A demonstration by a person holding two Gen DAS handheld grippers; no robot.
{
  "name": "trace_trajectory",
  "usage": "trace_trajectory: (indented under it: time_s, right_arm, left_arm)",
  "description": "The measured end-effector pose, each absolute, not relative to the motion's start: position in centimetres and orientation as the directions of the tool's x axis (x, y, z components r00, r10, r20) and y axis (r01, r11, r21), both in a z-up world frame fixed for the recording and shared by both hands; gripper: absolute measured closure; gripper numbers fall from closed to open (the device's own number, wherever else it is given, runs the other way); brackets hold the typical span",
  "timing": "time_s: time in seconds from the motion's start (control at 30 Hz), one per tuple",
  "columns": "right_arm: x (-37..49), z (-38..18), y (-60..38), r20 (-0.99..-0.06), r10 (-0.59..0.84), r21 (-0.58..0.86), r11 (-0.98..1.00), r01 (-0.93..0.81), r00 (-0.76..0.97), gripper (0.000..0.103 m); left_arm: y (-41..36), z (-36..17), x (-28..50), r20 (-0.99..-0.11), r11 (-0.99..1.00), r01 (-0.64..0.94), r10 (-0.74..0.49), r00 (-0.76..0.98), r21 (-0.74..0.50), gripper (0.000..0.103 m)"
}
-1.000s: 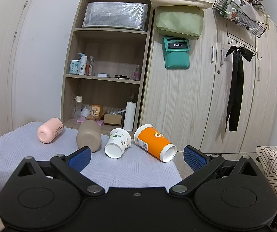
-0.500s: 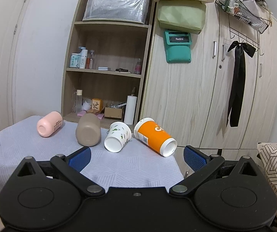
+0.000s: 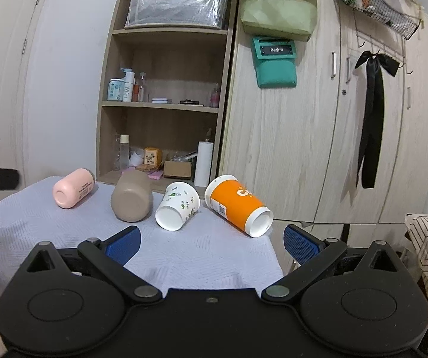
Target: Flip cup upright
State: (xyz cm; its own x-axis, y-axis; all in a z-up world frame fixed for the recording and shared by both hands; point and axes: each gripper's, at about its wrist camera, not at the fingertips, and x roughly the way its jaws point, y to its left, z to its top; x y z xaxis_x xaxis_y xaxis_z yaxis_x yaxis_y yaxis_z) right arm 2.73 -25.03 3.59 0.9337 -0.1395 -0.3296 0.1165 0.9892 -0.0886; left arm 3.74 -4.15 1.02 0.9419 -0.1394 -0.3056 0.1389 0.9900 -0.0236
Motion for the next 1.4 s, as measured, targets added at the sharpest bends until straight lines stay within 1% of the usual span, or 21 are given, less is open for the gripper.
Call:
trace_trajectory:
  time_s: [0.07, 0.17, 0.27, 0.4, 0.5, 0.6, 0.67, 0.73, 0.83, 0.93, 1.03, 1.2, 1.23, 1.27, 1.3, 1.33, 1.4]
  right_arm:
    - [3.0, 3.6, -26.3, -0.349, -0.123, -0.077, 0.992, 0.103, 0.929, 0.000]
    - [3.6, 3.2, -28.9, -0.379, -0.079, -0.030, 0.997, 0.073, 0.922, 0.000]
    - [5.0, 3.0, -31.1, -0.390, -0.046, -0.046, 0.998, 0.030, 0.920, 0.000]
    - [8.0, 3.1, -34.2, -0.414, -0.002, -0.087, 0.996, -0.037, 0.910, 0.000]
    - [11.0, 3.5, -35.9, -0.443, 0.042, -0.132, 0.985, -0.111, 0.896, 0.000]
    - [14.3, 3.3, -36.9, -0.496, 0.134, -0.115, 0.969, -0.218, 0.858, 0.000]
    - [16.7, 2.8, -37.6, -0.524, 0.161, -0.094, 0.965, -0.244, 0.837, 0.000]
    - [18.2, 2.2, -38.3, -0.534, 0.162, -0.088, 0.965, -0.245, 0.830, 0.000]
    - [20.4, 1.4, -39.3, -0.547, 0.207, -0.036, 0.962, -0.270, 0.811, 0.000]
    - [22.6, 0.5, -39.8, -0.562, 0.218, -0.017, 0.961, -0.275, 0.798, 0.000]
    - [24.7, -0.3, -40.2, -0.570, 0.229, -0.016, 0.957, -0.289, 0.789, 0.000]
    - [27.9, -1.8, -40.2, -0.604, 0.222, -0.006, 0.959, -0.283, 0.765, 0.001]
    - [28.2, -2.0, -40.1, -0.609, 0.222, -0.010, 0.958, -0.286, 0.762, 0.005]
    - [28.4, -2.2, -40.1, -0.613, 0.221, -0.008, 0.958, -0.285, 0.759, 0.012]
    - [28.6, -2.3, -40.2, -0.620, 0.214, -0.002, 0.961, -0.275, 0.755, 0.026]
    - [28.7, -2.4, -40.2, -0.631, 0.208, 0.007, 0.965, -0.262, 0.748, 0.032]
    - [28.6, -2.1, -40.3, -0.636, 0.156, 0.007, 0.981, -0.196, 0.756, 0.032]
  left_arm:
    - [-5.7, 0.7, 4.9, -0.308, 0.985, 0.174, -0.168, 0.936, -0.010, 0.000]
    - [-8.2, 0.6, 6.9, -0.347, 0.976, 0.218, -0.207, 0.915, -0.006, 0.000]
    - [-11.1, 0.8, 8.9, -0.376, 0.960, 0.279, -0.265, 0.888, -0.017, 0.000]
    - [-14.7, 1.1, 11.4, -0.407, 0.928, 0.358, -0.366, 0.837, -0.100, 0.000]
    - [-18.0, 1.2, 13.5, -0.428, 0.920, 0.378, -0.386, 0.817, -0.106, 0.001]
    - [-20.3, 1.4, 16.0, -0.468, 0.902, 0.405, -0.425, 0.775, -0.149, 0.002]
    - [-21.8, 1.5, 18.0, -0.499, 0.897, 0.406, -0.435, 0.749, -0.173, 0.002]
    - [-22.7, 1.6, 20.0, -0.532, 0.905, 0.381, -0.420, 0.736, -0.188, 0.002]
    - [-23.4, 1.3, 23.1, -0.588, 0.906, 0.358, -0.419, 0.691, -0.225, 0.003]
    - [-24.2, 0.9, 25.5, -0.624, 0.893, 0.363, -0.446, 0.641, -0.266, 0.004]
    - [-25.1, 0.4, 26.8, -0.638, 0.885, 0.368, -0.461, 0.617, -0.284, 0.007]
    - [-25.7, -0.2, 27.9, -0.628, 0.880, 0.376, -0.472, 0.619, -0.291, 0.007]
    - [-25.7, -0.2, 28.0, -0.624, 0.878, 0.381, -0.476, 0.620, -0.291, 0.007]
    - [-25.7, -0.3, 28.0, -0.621, 0.878, 0.383, -0.475, 0.624, -0.286, 0.007]
    - [-25.7, -0.3, 28.1, -0.618, 0.880, 0.384, -0.470, 0.631, -0.279, 0.008]
    - [-25.7, -0.3, 28.2, -0.616, 0.882, 0.385, -0.467, 0.635, -0.272, 0.010]
    - [-25.6, -0.3, 28.2, -0.615, 0.881, 0.388, -0.469, 0.633, -0.272, 0.011]
